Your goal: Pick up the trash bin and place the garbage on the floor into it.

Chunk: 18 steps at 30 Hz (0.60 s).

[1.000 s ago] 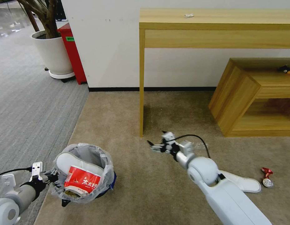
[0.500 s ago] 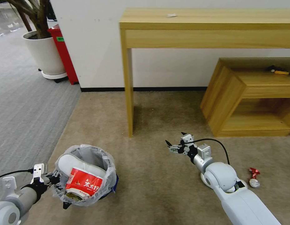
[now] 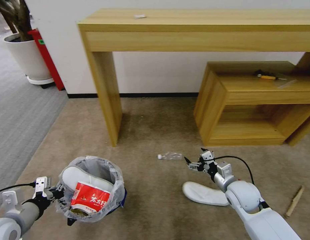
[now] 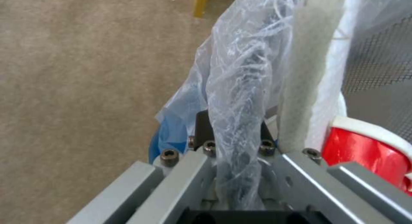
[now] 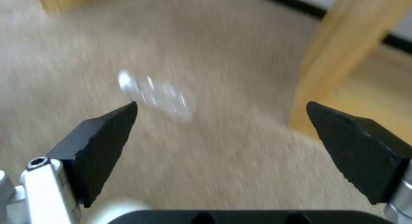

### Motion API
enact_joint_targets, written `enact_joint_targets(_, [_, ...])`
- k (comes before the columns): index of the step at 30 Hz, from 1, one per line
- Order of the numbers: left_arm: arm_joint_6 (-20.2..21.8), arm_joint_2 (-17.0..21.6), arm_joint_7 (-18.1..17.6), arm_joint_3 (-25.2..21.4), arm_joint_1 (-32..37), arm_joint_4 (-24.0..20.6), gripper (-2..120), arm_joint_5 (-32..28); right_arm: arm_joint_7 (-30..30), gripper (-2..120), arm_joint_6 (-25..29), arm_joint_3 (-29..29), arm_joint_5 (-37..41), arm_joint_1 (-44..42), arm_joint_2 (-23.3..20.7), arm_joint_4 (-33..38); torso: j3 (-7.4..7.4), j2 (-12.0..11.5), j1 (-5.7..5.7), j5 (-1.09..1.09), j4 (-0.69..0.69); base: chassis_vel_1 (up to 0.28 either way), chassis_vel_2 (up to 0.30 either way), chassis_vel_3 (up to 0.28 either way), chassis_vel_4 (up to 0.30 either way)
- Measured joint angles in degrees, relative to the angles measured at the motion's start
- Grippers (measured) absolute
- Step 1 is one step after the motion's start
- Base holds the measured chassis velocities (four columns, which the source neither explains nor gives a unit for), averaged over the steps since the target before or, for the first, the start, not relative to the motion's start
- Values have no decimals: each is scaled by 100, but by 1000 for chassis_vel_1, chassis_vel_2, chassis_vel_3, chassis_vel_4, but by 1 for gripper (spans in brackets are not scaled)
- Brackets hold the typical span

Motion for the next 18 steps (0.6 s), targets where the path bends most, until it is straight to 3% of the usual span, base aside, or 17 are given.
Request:
enact_joint_targets(9, [0,-15,27,-2,6,4,0,17,-1143,100,89,-621,-527,245,-428,-987,-1,0,0,-2,3,20,17,-3,-11])
enact_joint_targets(18, [0,-126,27,11,6,-52,0,39,-1790,95,-840,-1202,-861,598,-802,-1134,0,0,0,-2,1,5,7,-2,-1])
